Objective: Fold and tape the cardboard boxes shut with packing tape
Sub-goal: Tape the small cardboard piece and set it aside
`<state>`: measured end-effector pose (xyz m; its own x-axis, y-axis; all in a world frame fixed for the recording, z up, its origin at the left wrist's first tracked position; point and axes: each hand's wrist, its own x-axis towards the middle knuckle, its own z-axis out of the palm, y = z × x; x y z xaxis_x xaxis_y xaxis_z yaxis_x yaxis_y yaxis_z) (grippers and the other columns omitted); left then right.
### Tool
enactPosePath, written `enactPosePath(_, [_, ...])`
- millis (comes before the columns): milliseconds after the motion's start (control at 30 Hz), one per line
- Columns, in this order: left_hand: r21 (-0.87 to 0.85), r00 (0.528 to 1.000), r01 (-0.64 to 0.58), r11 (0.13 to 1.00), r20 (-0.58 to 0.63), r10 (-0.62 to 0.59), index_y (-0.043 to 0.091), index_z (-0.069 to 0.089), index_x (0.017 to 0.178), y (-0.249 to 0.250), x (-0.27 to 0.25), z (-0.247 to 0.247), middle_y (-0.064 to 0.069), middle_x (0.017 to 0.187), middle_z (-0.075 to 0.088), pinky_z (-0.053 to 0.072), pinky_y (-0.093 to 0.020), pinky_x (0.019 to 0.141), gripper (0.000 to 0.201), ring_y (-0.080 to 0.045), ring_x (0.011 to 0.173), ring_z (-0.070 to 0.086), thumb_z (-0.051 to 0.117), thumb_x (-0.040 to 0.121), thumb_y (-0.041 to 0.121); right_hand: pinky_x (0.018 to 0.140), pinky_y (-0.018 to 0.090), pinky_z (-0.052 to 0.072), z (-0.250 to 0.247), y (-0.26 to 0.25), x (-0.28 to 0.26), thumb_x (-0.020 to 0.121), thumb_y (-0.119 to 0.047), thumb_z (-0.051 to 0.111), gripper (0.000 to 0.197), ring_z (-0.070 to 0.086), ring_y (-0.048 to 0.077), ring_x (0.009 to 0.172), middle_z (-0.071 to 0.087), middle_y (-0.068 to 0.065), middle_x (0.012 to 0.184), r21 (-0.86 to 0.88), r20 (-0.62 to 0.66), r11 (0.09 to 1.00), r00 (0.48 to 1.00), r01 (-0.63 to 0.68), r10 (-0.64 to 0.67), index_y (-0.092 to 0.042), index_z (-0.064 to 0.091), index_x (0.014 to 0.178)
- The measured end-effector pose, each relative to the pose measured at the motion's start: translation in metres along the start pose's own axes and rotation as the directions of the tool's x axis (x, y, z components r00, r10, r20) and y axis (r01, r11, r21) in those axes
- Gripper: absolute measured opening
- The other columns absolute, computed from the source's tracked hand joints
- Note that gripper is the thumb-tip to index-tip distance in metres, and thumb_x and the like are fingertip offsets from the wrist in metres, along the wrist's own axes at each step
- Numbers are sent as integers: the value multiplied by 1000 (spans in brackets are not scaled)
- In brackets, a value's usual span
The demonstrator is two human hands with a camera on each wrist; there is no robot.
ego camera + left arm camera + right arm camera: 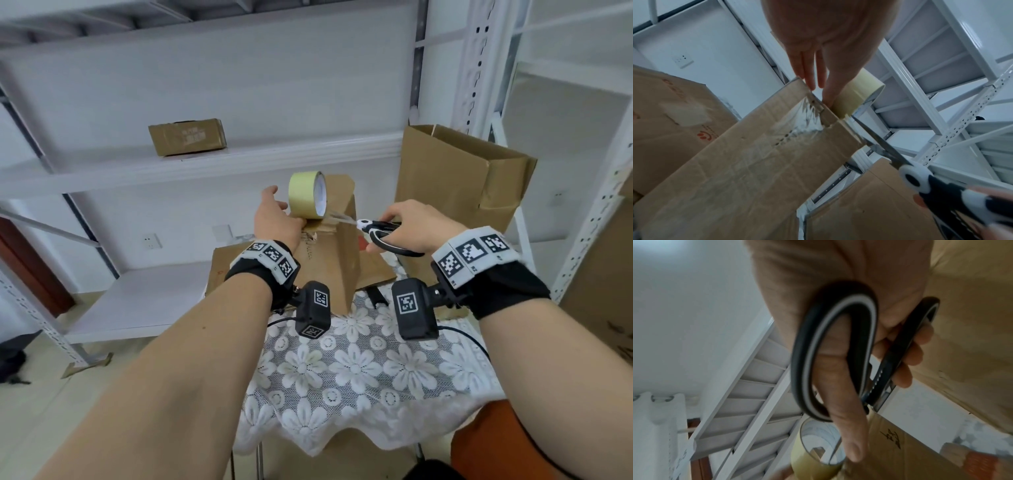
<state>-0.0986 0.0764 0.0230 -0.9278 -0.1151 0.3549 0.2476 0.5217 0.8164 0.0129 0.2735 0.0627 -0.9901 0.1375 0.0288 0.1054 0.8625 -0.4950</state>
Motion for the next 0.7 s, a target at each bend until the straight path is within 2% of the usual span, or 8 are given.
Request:
enactPosePath(133, [62, 999, 17, 998, 45, -20, 12, 35, 144, -1, 2, -2, -6, 109, 67, 46, -32, 93, 73, -23, 110, 60, 72, 81, 10, 75, 30, 44, -9, 2, -2, 70, -47, 79, 54, 56, 19, 99, 61, 0, 110, -7, 58, 1000, 998, -2, 2, -22, 62, 114])
enactPosePath(200, [75, 998, 36, 997, 58, -40, 10, 35, 144, -1, 2, -3, -6, 108, 69, 46, -35, 95, 71, -24, 112, 60, 71, 83, 12, 77, 30, 45, -11, 3, -2, 70, -47, 79, 53, 57, 19, 99, 62, 0, 110, -28, 75, 1000, 997, 2, 0, -22, 62, 114])
enactPosePath(300, [54, 994, 49, 997, 95, -54, 10, 34, 144, 2, -1, -1, -8, 112, 67, 45, -30, 91, 68, -25, 112, 59, 66, 84, 12, 82, 31, 46, -8, -2, 2, 69, -48, 79, 56, 58, 19, 99, 62, -1, 110, -51, 78, 999, 997, 14, -10, -23, 61, 115])
enactPosePath(367, [-2, 989, 56, 998, 139, -55, 12, 36, 142, 6, -5, 2, -7, 111, 63, 49, -33, 90, 68, -24, 107, 60, 66, 81, 20, 83, 32, 48, -4, -6, 5, 69, -49, 79, 57, 58, 19, 97, 62, -1, 108, -78, 75, 997, 997, 19, -13, -22, 61, 116])
enactPosePath(433, [-73, 987, 66, 995, 153, -54, 14, 41, 134, 10, -9, 5, 1, 103, 59, 51, -33, 83, 62, -19, 98, 61, 68, 81, 29, 83, 32, 49, -2, -10, 7, 70, -50, 78, 58, 58, 19, 96, 62, -1, 107, -94, 65, 995, 998, 19, -13, -22, 61, 118])
enactPosePath(533, [-129, 996, 37, 991, 80, -26, 19, 46, 117, 15, -10, 5, 11, 91, 55, 46, -23, 67, 49, -8, 82, 57, 72, 79, 36, 84, 32, 49, -1, -13, 9, 72, -48, 78, 57, 58, 19, 96, 62, 0, 108, -95, 67, 995, 998, 21, -14, -21, 60, 119])
enactPosePath(633, [-120, 999, 12, 993, 49, -6, 15, 50, 104, 17, -9, 7, 4, 90, 56, 43, -23, 58, 33, -14, 79, 55, 68, 83, 31, 85, 34, 50, -2, -13, 11, 72, -47, 77, 55, 58, 20, 96, 62, 1, 110, -128, 47, 992, 999, 17, -11, -21, 59, 118])
enactPosePath(700, [-169, 998, 25, 985, 54, -16, 11, 50, 104, 16, -9, 9, -2, 93, 56, 47, -27, 60, 28, -18, 80, 55, 64, 85, 27, 87, 37, 51, -2, -14, 13, 73, -48, 76, 55, 59, 22, 98, 62, 1, 111, -167, 24, 986, 1000, 12, -8, -22, 58, 118])
